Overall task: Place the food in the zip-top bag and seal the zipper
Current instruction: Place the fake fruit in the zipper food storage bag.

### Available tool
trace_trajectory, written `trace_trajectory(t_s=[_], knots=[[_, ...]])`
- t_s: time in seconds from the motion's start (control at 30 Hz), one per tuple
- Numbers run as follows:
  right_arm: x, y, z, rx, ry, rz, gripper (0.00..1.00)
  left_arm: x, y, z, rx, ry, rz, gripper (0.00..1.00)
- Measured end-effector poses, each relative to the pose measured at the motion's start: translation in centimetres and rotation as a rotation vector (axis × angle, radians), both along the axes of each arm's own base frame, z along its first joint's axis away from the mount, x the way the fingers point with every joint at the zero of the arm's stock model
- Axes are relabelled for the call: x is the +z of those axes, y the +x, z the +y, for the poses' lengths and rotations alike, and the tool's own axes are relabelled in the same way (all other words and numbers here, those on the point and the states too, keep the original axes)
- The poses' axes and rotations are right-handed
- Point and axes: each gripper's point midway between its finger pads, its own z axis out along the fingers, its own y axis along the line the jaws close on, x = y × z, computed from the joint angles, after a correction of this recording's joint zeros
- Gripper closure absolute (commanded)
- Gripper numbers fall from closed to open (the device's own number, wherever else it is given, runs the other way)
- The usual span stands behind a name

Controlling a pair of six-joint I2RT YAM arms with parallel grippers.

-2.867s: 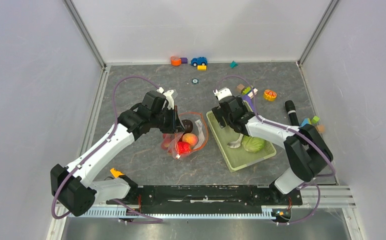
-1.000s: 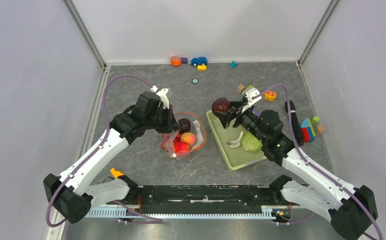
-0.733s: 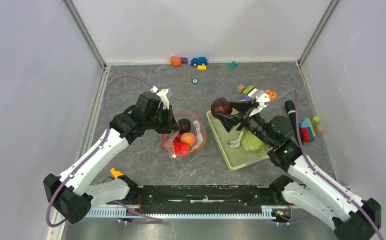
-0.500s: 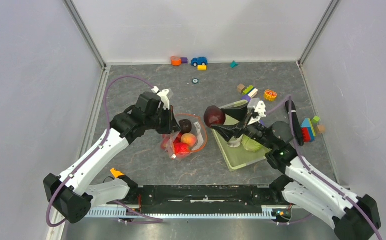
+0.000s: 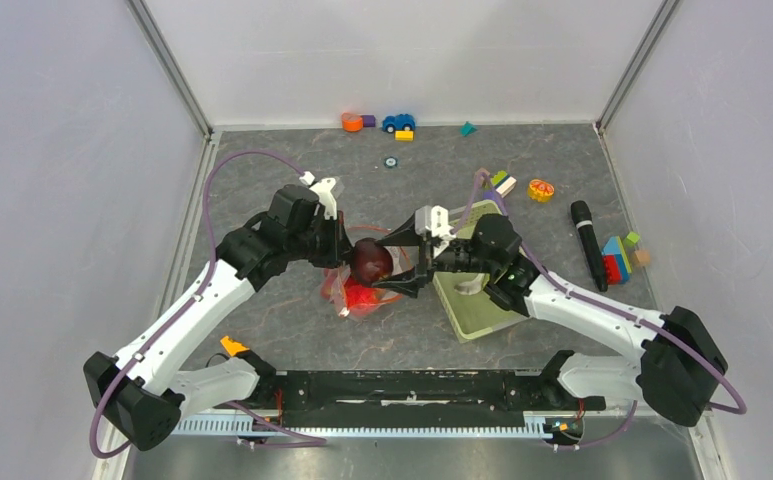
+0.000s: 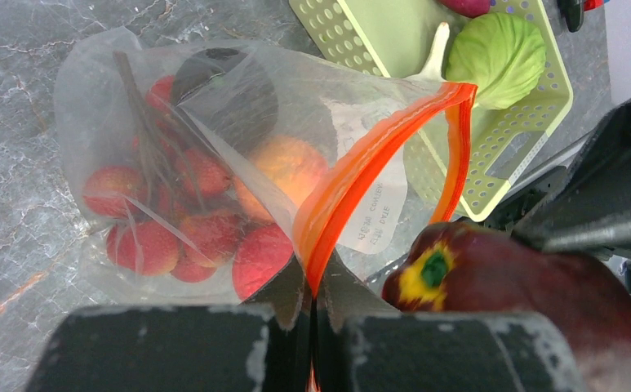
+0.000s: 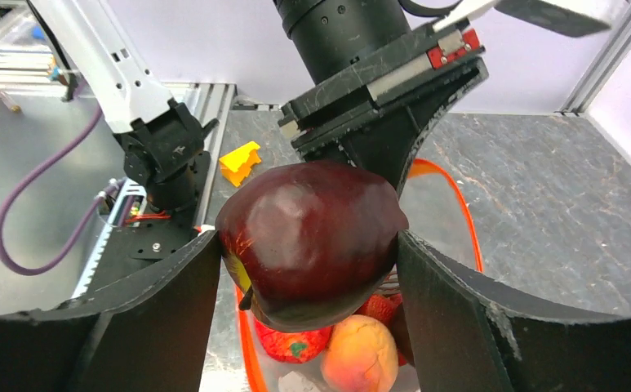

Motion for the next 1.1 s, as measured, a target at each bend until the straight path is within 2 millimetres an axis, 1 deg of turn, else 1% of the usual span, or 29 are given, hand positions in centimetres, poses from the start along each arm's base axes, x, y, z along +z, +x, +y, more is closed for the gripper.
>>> trace_trajectory(t_s=[0.13,0.3,0.47,0.57,0.6,0.73,0.97,1.1], knots=[[0.0,0.3,1.5,-0.013,-0.047,-0.047,0.49,0.0,0.0,0.1,0.0,0.003,0.002,0.98],[-1.5,1.2,1.5,-0.076,-0.111,-0.051,0.45,-0.2,0.0,0.3,0.008,0.01,0.007,0.98],[-2.8,2.0,1.3,-0.149,-0.17,-0.045,0.35,-0.2,0.2,0.5,0.019,0.017,0.004,0.98],[-3.5,2.6,1.1,-0.195,-0.204,-0.042,0.24,-0.2,0.1,0.5,0.019,0.017,0.005,0.98],[-3.8,2.9,0.9,-0.219,-0.221,-0.039,0.22,-0.2,0.1,0.5,0.016,0.015,0.006,0.98],[-4.3,3.8,0.8,-0.27,-0.255,-0.032,0.18,-0.2,0.0,0.4,0.013,0.012,0.007,0.98],[-5.8,4.8,0.9,-0.319,-0.312,-0.012,0.18,0.0,-0.2,0.2,-0.002,-0.001,0.009,0.98],[-6.4,5.2,1.4,-0.337,-0.33,0.004,0.18,0.3,-0.3,0.2,-0.004,-0.007,0.002,0.98]])
